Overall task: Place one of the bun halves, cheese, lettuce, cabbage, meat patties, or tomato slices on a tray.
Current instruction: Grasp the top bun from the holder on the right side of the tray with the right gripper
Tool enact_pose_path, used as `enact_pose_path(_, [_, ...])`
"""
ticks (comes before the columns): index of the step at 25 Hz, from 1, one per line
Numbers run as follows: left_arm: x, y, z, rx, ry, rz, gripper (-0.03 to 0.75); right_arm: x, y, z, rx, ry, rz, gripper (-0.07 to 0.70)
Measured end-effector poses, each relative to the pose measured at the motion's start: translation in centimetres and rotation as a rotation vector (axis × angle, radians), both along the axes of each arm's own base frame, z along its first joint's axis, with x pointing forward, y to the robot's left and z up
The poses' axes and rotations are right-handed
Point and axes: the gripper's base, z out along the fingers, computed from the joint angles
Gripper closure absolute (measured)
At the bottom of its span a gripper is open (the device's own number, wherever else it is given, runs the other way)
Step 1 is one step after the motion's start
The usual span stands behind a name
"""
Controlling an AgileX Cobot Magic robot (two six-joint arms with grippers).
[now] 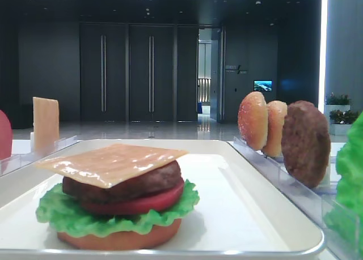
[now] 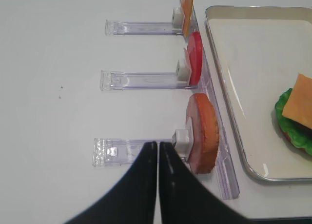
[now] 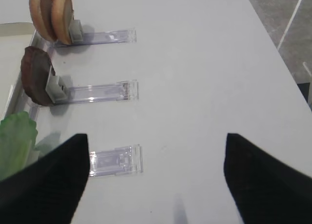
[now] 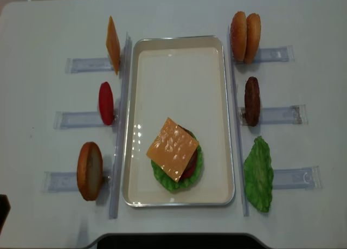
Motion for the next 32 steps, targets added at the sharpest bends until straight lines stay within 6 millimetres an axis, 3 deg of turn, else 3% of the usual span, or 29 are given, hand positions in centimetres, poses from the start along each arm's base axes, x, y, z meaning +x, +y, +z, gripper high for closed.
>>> enact_pose_path(23, [0.0, 0.0, 0.0, 0.0, 0.0, 0.0, 0.715, -0.05, 0.0, 0.17, -0.007, -0.008, 0.004, 0.094])
enact_pose_path(32, [0.0, 0.0, 0.0, 0.0, 0.0, 0.0, 0.715, 0.07, 0.18, 0.39, 0.011, 0.026, 0.017, 0.139])
